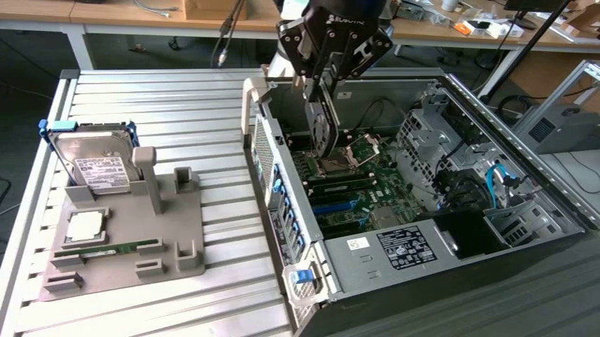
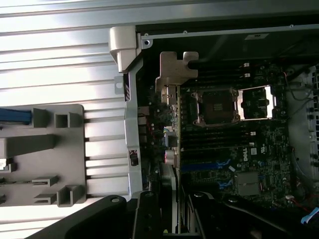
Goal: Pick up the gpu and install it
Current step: 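Pick up the gpu and move the gpu toward the slot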
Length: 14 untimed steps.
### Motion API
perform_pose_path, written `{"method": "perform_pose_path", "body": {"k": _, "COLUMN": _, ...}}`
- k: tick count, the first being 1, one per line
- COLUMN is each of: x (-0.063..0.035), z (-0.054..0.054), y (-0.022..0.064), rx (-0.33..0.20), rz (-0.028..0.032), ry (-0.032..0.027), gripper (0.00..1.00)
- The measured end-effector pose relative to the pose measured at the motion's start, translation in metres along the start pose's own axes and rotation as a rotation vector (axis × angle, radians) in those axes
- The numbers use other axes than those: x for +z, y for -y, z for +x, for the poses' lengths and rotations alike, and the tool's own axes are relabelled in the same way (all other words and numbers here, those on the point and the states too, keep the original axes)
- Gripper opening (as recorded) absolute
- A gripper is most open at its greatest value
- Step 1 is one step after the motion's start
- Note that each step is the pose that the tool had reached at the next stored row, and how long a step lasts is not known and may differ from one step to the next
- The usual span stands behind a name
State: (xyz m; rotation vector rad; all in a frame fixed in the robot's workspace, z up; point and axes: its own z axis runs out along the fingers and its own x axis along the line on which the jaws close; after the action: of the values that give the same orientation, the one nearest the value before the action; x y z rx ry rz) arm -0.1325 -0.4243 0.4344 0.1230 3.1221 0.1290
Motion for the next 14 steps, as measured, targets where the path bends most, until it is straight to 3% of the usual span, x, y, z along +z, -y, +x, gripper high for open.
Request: {"method": "perform_pose_path", "body": {"k": 14, "x": 0.0003, "z": -0.0046, "y": -0.0004, "rx": 0.0, "rz": 0.0, "ry": 0.0, "gripper": 0.27}}
